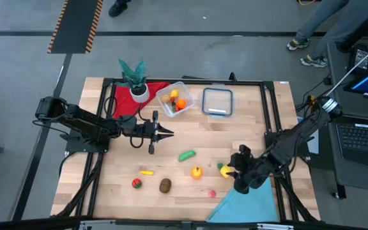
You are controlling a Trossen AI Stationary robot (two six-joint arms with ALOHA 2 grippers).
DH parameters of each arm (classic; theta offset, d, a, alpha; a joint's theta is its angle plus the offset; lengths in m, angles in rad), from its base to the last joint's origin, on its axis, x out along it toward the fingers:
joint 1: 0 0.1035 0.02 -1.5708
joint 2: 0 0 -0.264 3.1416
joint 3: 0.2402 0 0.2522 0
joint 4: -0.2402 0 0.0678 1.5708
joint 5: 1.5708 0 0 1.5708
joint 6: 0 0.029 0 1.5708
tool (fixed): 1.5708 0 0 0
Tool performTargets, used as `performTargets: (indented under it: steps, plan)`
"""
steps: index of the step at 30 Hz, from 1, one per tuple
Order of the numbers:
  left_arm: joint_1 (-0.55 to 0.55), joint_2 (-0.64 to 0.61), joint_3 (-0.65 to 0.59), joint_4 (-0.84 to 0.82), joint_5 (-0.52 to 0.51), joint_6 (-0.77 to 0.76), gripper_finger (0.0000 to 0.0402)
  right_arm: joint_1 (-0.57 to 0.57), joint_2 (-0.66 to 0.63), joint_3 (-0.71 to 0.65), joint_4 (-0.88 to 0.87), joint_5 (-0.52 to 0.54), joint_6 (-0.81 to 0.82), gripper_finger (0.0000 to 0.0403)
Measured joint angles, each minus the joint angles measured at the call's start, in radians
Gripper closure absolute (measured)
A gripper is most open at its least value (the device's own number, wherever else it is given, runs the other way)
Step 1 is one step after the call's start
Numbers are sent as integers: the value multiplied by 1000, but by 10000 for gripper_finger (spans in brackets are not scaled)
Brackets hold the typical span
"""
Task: Pick and placing Produce into tupperware
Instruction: Put the pineapple into the transparent bin
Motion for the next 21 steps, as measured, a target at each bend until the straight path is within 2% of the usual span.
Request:
performTargets:
  steps: [4, 7, 16, 21]
  plan:
    - [0, 0, 0, 0, 0, 1, 377, 0, 80, 56, -98, -51, 101, 234]
    - [0, 0, 0, -1, 0, 1, 381, -1, 110, 65, -112, -108, 106, 234]
    - [0, 0, 0, -14, 0, 3, 395, -10, 117, 55, -108, -111, 97, 234]
    - [1, 0, 0, -33, 0, 61, 401, -10, 117, 55, -105, -110, 99, 224]
